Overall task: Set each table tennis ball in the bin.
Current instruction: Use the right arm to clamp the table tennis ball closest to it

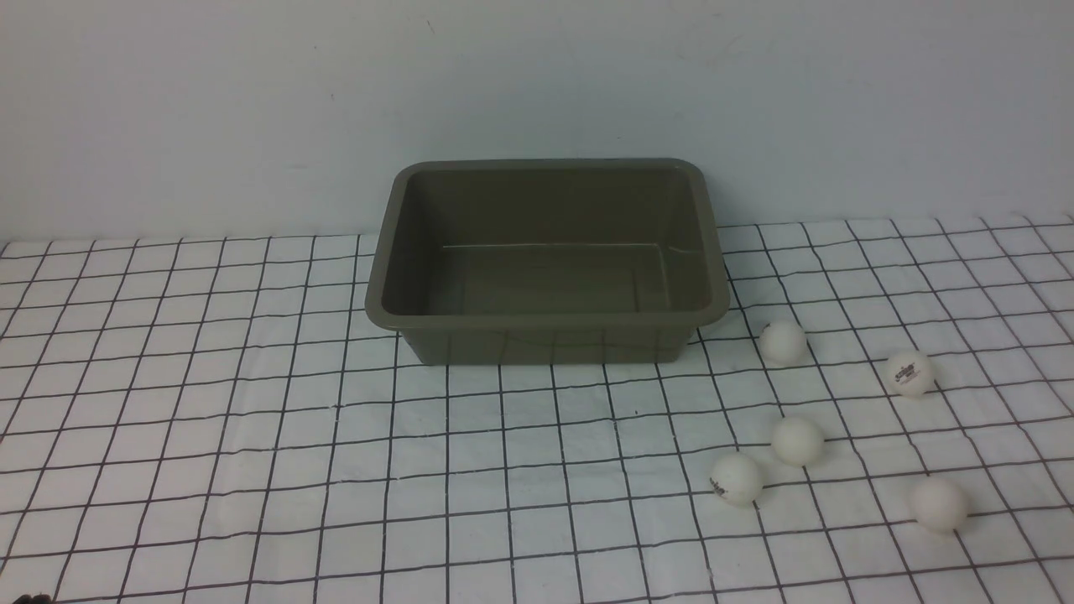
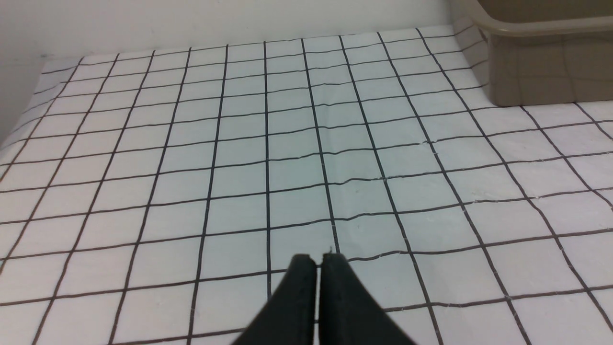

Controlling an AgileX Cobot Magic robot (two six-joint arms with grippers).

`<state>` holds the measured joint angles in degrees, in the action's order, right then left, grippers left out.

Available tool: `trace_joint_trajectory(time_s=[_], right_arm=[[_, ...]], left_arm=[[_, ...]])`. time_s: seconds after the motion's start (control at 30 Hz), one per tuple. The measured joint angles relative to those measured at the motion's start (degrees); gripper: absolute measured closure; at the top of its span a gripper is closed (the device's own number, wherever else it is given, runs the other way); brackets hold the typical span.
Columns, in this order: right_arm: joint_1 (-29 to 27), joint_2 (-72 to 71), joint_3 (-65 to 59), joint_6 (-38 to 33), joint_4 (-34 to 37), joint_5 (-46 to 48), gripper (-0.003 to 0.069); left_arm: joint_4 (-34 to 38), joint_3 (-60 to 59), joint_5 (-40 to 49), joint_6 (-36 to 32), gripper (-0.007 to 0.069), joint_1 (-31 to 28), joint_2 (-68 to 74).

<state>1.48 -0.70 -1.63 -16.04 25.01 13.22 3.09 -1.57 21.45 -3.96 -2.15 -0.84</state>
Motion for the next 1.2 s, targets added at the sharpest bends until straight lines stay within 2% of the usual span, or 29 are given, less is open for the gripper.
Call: trace_joint_trajectory(time_s=[0.1, 0.2, 0.33, 0.63, 0.8, 0.97, 1.03, 1.07, 1.1, 1.2], right_arm=[[0.0, 0.0, 0.0, 0.0, 10.0, -6.1, 0.0676], [0.0, 0.0, 0.0, 0.0, 15.7, -8.7, 0.0676], [0.0, 0.0, 0.0, 0.0, 27.0, -13.2, 0.0676], [0.0, 0.0, 0.0, 0.0, 38.2, -19.5, 0.0676], [0.0, 0.0, 0.5, -0.4, 38.1, -19.2, 0.0676], [0.0, 0.0, 6.9, -3.7, 31.3, -13.5, 0.0676], [0.0, 0.1, 11.6, -6.5, 27.1, -7.7, 0.0676], [0.0, 0.1, 12.2, -6.5, 26.7, -7.7, 0.0676], [0.0, 1.6, 16.9, -8.8, 23.7, -1.8, 0.0676], [0.0, 7.3, 23.5, -13.0, 21.7, 7.9, 0.0676]], left_arm=[[0.0, 0.0, 0.0, 0.0, 0.0629, 0.0, 0.0], [0.0, 0.0, 0.0, 0.0, 0.0629, 0.0, 0.0], [0.0, 0.0, 0.0, 0.0, 0.0629, 0.0, 0.0], [0.0, 0.0, 0.0, 0.0, 0.0629, 0.0, 0.0], [0.0, 0.0, 0.0, 0.0, 0.0629, 0.0, 0.0], [0.0, 0.0, 0.0, 0.0, 0.0629, 0.0, 0.0], [0.0, 0.0, 0.0, 0.0, 0.0629, 0.0, 0.0], [0.0, 0.0, 0.0, 0.0, 0.0629, 0.0, 0.0], [0.0, 0.0, 0.0, 0.0, 0.0629, 0.0, 0.0], [0.0, 0.0, 0.0, 0.0, 0.0629, 0.0, 0.0]])
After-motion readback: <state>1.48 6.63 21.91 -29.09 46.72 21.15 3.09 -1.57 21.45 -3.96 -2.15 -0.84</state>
